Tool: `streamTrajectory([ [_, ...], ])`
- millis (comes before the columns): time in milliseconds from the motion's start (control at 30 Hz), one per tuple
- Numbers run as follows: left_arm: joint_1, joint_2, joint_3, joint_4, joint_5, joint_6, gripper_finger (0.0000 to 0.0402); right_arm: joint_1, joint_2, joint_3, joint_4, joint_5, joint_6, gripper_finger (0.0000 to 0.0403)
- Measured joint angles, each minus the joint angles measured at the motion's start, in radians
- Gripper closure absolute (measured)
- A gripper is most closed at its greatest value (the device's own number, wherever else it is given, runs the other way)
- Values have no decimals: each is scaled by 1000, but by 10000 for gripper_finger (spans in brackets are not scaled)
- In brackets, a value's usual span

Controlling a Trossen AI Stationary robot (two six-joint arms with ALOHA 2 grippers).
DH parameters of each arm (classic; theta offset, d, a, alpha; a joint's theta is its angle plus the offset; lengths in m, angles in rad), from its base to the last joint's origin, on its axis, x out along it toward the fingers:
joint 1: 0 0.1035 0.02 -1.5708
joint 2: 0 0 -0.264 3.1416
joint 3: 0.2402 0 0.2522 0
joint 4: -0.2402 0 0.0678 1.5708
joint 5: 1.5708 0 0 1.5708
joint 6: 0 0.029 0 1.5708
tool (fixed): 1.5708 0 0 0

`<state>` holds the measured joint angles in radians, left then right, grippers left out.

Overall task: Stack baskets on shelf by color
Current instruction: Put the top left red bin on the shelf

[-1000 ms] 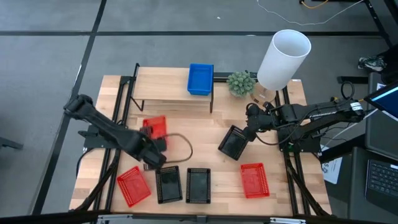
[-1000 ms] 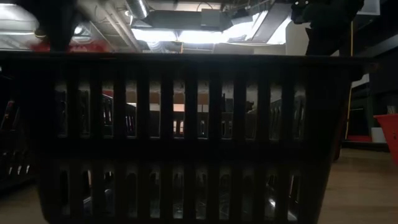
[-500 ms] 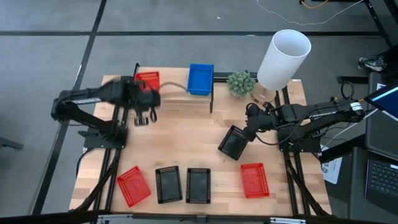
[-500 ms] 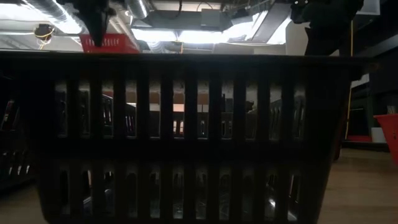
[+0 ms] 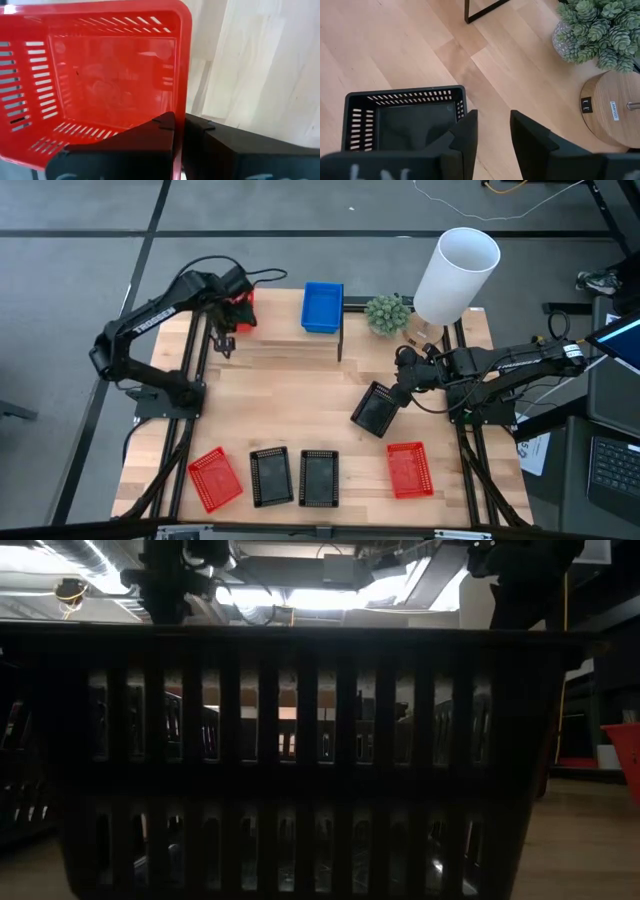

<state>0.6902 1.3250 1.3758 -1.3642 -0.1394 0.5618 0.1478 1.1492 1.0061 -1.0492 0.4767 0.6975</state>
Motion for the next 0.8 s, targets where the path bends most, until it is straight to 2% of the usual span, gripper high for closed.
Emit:
streamTrajectory([
  [433,30,38,0,-13,1,-10,398,0,0,0,0,0,-27,288],
  [800,30,37,0,-19,-8,-15,346,0,0,0,0,-1,-26,288],
])
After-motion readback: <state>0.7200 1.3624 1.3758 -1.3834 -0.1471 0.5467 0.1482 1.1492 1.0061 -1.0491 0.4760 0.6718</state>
